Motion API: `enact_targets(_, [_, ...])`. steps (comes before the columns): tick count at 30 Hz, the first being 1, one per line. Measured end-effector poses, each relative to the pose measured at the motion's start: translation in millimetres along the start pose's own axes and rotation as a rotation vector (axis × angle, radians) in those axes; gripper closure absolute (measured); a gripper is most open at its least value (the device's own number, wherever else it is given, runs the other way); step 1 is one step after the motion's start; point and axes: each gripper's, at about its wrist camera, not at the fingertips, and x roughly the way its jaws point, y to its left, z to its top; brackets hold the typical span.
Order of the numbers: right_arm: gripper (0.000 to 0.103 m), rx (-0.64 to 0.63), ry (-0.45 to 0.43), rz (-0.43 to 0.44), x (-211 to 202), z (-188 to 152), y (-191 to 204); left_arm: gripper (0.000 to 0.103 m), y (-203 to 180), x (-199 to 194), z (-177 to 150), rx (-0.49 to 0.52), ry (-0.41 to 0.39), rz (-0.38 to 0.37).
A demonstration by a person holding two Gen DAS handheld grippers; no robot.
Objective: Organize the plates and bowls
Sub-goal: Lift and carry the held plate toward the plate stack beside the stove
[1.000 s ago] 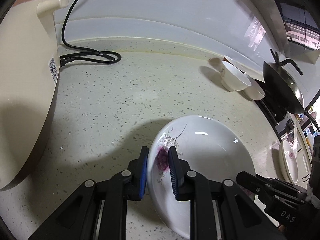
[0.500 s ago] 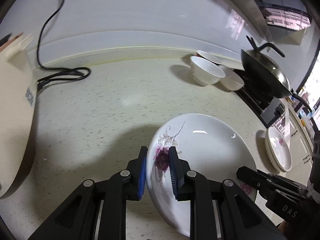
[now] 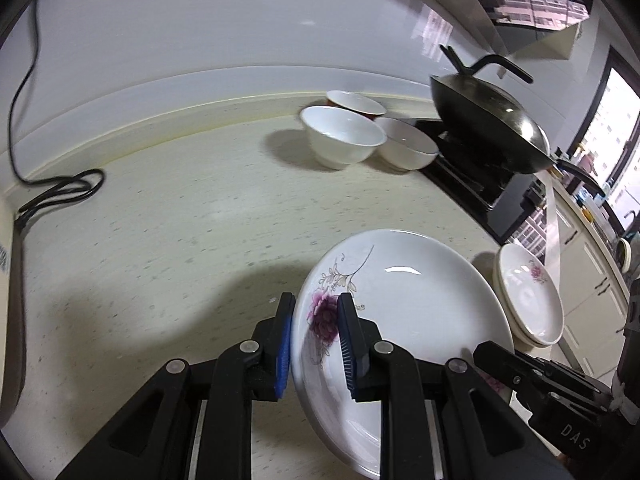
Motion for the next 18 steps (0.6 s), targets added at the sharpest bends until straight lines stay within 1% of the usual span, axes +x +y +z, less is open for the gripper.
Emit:
enact_targets(9, [0.085, 0.062, -0.056, -0.044, -12.5, 10.0, -24.9, 0.081, -35.9, 13.4, 19.4, 0.034, 0.008, -0.043])
enact_targets(12, [0.085, 0.095, -0.076, -0.067, -16.6, 13.6, -39.3, 0.081, -54.4, 22.0, 25.5, 0.059, 0.011, -0.065])
enact_targets(18, [0.085, 0.162, -0.117, -0.141, -31.0, 19.9, -75.5, 0.081, -99.8, 45.1, 36.0, 0.111, 0.029, -0.133])
